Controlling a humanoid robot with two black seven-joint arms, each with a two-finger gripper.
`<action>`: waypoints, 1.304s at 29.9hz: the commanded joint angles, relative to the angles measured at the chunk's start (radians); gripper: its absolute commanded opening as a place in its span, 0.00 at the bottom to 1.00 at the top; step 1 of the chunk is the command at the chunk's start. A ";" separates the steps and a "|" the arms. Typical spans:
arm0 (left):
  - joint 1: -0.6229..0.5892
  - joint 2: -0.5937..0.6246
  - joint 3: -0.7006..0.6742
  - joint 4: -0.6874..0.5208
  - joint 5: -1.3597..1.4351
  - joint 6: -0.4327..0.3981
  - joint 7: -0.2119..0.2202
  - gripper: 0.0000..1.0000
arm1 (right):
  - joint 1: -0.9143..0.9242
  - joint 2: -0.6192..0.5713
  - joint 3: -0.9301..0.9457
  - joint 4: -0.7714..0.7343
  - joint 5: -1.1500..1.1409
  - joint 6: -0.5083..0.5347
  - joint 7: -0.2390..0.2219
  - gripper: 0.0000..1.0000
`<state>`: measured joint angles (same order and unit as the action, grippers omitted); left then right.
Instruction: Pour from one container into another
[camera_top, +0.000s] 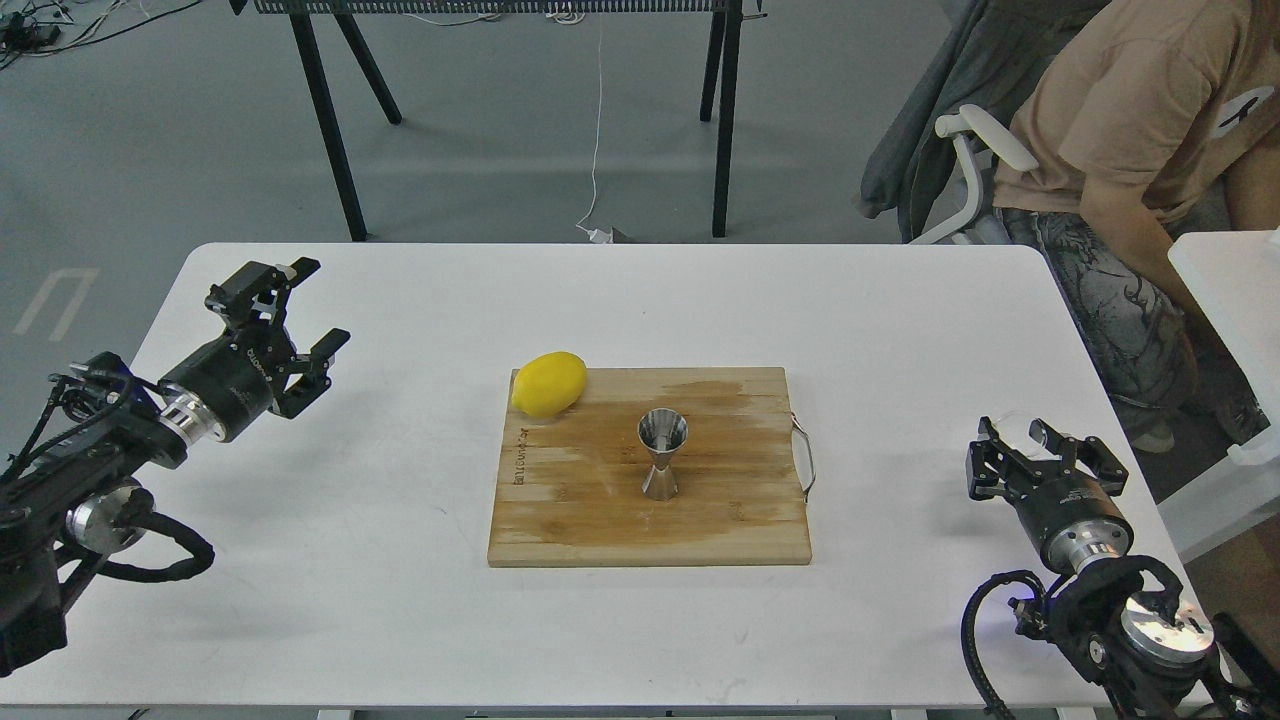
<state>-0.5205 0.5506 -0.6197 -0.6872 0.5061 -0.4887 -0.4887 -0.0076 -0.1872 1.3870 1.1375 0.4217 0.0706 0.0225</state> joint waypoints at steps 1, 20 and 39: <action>0.000 0.000 0.000 0.000 0.000 0.000 0.000 0.95 | 0.000 0.000 -0.022 -0.001 -0.001 0.000 0.001 0.40; 0.000 0.000 0.000 0.000 0.000 0.000 0.000 0.95 | 0.000 0.002 -0.048 -0.013 -0.004 -0.003 0.004 0.45; 0.000 0.002 0.000 0.000 0.000 0.000 0.000 0.95 | 0.000 0.009 -0.068 -0.030 -0.006 -0.002 0.004 0.55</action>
<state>-0.5203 0.5523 -0.6211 -0.6872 0.5061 -0.4887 -0.4887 -0.0090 -0.1779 1.3208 1.1068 0.4157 0.0684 0.0262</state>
